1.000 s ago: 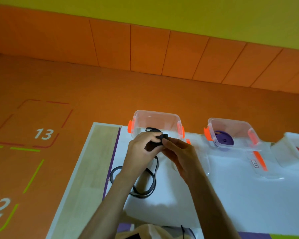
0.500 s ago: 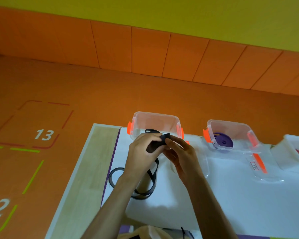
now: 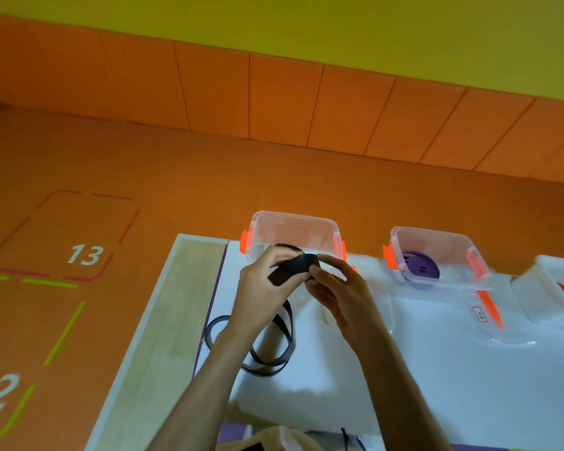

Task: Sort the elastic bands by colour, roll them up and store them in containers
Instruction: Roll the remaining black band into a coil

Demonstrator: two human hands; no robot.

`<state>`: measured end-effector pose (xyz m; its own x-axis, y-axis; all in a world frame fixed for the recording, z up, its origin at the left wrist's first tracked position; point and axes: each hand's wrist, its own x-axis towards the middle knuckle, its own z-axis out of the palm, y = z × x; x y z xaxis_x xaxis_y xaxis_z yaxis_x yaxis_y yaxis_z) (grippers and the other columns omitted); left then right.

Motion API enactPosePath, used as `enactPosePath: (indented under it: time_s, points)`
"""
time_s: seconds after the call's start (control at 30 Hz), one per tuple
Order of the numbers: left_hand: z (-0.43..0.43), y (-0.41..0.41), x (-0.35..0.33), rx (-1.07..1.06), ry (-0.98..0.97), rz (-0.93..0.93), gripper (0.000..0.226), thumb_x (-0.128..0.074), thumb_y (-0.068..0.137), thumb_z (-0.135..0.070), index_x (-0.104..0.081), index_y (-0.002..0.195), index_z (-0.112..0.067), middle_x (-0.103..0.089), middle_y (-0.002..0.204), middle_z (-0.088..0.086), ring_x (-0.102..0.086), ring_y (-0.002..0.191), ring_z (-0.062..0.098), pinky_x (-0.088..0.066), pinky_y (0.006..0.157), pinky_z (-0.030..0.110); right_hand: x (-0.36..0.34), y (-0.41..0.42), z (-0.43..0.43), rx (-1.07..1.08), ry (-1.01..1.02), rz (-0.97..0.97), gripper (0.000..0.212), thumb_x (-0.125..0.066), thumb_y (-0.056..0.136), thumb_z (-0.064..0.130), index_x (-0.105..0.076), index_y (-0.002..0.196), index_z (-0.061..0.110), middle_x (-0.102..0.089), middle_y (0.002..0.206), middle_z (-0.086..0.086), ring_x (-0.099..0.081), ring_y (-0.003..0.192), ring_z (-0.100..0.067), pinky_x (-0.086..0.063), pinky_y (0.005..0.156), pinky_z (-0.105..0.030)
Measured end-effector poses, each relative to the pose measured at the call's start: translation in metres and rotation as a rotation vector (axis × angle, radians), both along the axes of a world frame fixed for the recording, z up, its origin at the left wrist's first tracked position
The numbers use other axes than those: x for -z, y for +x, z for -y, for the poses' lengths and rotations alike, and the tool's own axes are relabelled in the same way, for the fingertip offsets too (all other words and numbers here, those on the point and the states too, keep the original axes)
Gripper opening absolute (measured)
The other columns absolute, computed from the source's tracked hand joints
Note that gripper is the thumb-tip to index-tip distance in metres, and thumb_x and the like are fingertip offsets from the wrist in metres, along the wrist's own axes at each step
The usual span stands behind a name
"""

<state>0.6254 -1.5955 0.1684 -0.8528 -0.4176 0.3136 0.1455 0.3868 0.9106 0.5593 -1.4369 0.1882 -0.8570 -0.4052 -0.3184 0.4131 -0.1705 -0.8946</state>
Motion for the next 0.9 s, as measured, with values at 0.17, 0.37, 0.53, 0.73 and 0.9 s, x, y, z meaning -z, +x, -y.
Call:
enactPosePath:
  time_s: [0.17, 0.37, 0.53, 0.73, 0.9]
  points:
    - [0.007, 0.005, 0.008, 0.029, 0.063, -0.092, 0.023, -0.087, 0.087, -0.015, -0.082, 0.106, -0.027, -0.075, 0.121, -0.015, -0.070, 0.119, 0.013, -0.054, 0.101, 0.024, -0.002, 0.001, 0.001, -0.015, -0.202, 0.122, 0.049, -0.083, 0.080, 0.017, -0.071, 0.127, 0.009, -0.075, 0.112, -0.024, -0.075, 0.101, -0.031, -0.062, 0.084, -0.031]
    - [0.012, 0.006, -0.002, 0.107, 0.123, -0.019, 0.028, -0.080, 0.094, -0.017, -0.081, 0.115, -0.035, -0.072, 0.118, -0.018, -0.067, 0.119, 0.011, -0.049, 0.098, 0.014, -0.004, 0.008, 0.002, -0.139, -0.046, 0.013, 0.034, -0.069, 0.097, 0.036, -0.072, 0.127, 0.019, -0.075, 0.112, -0.026, -0.077, 0.100, -0.036, -0.063, 0.084, -0.036]
    - [0.015, 0.012, -0.005, 0.158, 0.154, 0.044, 0.026, -0.079, 0.094, -0.021, -0.079, 0.116, -0.034, -0.076, 0.118, -0.018, -0.070, 0.118, 0.009, -0.054, 0.102, 0.023, -0.008, -0.003, -0.009, -0.186, 0.233, -0.243, 0.038, -0.083, 0.080, 0.033, -0.076, 0.116, 0.023, -0.080, 0.097, -0.006, -0.079, 0.091, -0.028, -0.060, 0.072, -0.022]
    - [0.015, 0.016, -0.008, 0.172, 0.222, 0.021, 0.023, -0.083, 0.090, -0.022, -0.082, 0.112, -0.030, -0.079, 0.115, -0.013, -0.073, 0.113, 0.012, -0.057, 0.100, 0.027, -0.009, 0.000, -0.012, -0.227, 0.050, -0.170, 0.036, -0.084, 0.079, 0.012, -0.077, 0.113, 0.018, -0.072, 0.093, -0.018, -0.077, 0.094, -0.044, -0.065, 0.083, -0.039]
    - [0.019, 0.016, -0.013, 0.258, 0.119, 0.022, 0.040, -0.080, 0.091, -0.009, -0.080, 0.121, -0.034, -0.073, 0.122, -0.017, -0.066, 0.122, 0.012, -0.049, 0.101, 0.017, -0.015, 0.003, -0.013, -0.257, 0.029, -0.200, 0.046, -0.089, 0.078, 0.014, -0.068, 0.119, 0.012, -0.075, 0.113, -0.020, -0.074, 0.109, -0.038, -0.064, 0.087, -0.041]
